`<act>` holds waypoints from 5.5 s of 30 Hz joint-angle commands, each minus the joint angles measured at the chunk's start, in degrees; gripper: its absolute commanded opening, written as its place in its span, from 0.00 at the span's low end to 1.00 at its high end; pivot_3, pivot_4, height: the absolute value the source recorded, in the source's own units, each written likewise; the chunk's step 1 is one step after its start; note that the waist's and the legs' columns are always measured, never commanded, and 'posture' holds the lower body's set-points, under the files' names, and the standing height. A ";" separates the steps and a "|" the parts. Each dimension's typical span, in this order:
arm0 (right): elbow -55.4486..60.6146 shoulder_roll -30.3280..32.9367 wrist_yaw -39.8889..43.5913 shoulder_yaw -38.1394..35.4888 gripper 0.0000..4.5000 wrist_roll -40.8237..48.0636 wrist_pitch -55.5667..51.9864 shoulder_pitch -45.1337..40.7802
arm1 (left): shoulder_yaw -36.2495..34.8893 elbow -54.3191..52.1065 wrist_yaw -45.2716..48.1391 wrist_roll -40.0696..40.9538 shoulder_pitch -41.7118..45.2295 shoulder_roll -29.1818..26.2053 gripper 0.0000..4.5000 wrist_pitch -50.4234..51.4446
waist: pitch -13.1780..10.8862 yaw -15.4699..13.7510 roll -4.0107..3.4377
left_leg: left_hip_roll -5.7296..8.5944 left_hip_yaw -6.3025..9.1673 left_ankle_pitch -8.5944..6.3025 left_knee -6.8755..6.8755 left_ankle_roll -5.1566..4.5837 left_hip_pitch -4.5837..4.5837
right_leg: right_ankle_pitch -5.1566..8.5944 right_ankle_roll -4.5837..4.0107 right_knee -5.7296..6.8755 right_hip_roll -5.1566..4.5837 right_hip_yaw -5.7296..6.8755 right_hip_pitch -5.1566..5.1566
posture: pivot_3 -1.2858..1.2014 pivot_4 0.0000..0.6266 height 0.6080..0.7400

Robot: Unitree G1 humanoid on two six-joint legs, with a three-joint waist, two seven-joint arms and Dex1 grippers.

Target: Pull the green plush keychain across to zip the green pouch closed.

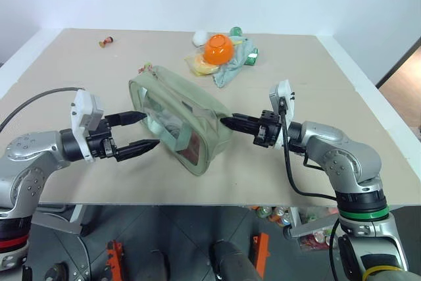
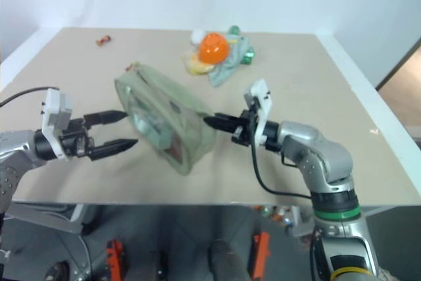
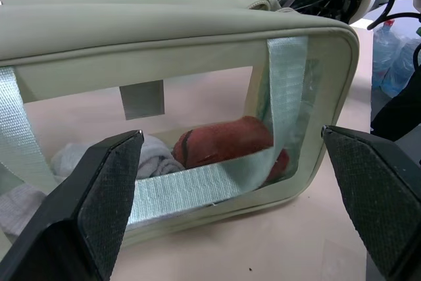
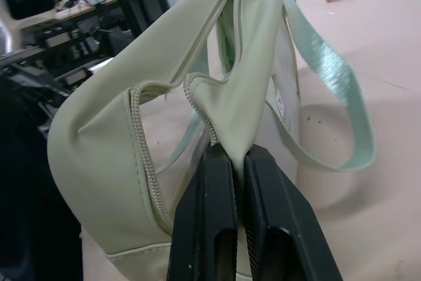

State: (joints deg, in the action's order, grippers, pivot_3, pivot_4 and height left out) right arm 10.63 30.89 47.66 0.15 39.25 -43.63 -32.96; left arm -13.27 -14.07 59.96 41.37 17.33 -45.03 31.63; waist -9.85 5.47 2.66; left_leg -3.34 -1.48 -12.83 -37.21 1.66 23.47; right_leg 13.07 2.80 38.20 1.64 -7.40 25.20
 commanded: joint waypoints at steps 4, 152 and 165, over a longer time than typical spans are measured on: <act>-5.41 5.86 11.29 -0.65 0.01 -4.97 10.61 -4.77 | -0.05 1.12 0.46 -0.79 2.14 0.49 1.00 -1.50 | -0.02 -0.35 -0.02 | 0.02 0.00 0.00 -0.03 0.00 0.01 | 0.00 0.00 -0.01 -0.01 0.00 -0.01 | 0.52 0.24 0.99; -9.15 12.07 15.87 -8.68 0.44 -9.17 20.70 1.85 | -5.35 3.10 -9.78 1.32 5.57 4.46 1.00 1.85 | -0.38 -1.07 -0.58 | 0.16 0.31 0.03 -0.21 0.01 -0.09 | 0.03 0.03 0.33 -0.03 0.15 -0.13 | 0.52 0.24 0.99; -9.42 12.66 16.80 -8.66 0.01 -10.57 24.14 2.95 | -7.32 6.43 -12.36 2.43 7.51 4.96 1.00 4.01 | -0.38 -1.08 -0.58 | 0.16 0.32 0.03 -0.22 0.01 -0.10 | 0.03 0.03 0.34 -0.03 0.15 -0.13 | 0.52 0.24 0.99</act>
State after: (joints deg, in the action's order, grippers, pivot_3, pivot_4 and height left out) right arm 0.32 42.73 63.98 -7.40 28.37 -20.77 -29.60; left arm -18.27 -8.09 48.69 42.83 23.56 -39.60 35.08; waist -10.23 4.39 2.08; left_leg -3.18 -1.16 -12.80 -37.43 1.67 23.37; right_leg 13.09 2.83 38.54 1.62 -7.24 25.07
